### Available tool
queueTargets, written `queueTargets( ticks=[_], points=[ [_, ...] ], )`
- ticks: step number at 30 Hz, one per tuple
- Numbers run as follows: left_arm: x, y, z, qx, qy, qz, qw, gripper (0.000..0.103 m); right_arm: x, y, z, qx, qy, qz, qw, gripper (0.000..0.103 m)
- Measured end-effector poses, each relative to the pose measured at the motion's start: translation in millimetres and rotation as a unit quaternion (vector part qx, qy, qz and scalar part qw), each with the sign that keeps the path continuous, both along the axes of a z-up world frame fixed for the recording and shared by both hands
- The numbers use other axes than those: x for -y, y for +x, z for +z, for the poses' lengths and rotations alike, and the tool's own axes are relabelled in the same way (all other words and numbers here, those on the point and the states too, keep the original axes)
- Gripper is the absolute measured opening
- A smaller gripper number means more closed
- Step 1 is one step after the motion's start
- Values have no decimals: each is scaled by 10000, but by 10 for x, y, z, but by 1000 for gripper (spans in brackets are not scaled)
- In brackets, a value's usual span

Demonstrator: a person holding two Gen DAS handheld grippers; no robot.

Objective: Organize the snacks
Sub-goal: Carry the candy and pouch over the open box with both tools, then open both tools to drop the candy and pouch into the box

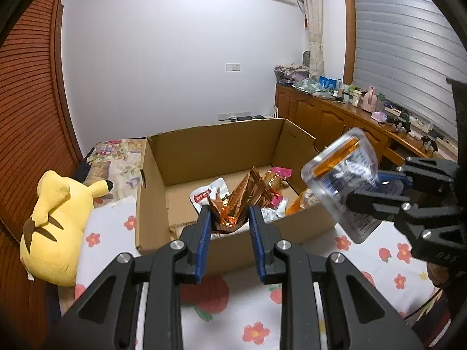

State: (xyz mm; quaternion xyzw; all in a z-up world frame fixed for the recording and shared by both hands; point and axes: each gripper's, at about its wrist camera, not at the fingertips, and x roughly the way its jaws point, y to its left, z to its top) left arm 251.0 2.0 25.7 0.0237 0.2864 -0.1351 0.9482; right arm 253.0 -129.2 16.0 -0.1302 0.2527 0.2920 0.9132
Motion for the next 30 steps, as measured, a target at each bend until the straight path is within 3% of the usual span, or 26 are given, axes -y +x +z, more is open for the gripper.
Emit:
queueTargets(
  ticks=[11, 18, 30],
  points=[
    [34, 454, -103, -154, 75, 112, 9998, 24, 6, 353, 38, 64, 120, -75, 9999, 22],
    [44, 613, -223, -300, 36, 181, 9994, 30, -46, 591, -41, 29, 33, -205, 9998, 23],
    [-13, 510, -260, -244, 2, 325, 9992, 41, -66, 1010, -365, -423, 1, -593, 9973, 26]
  ],
)
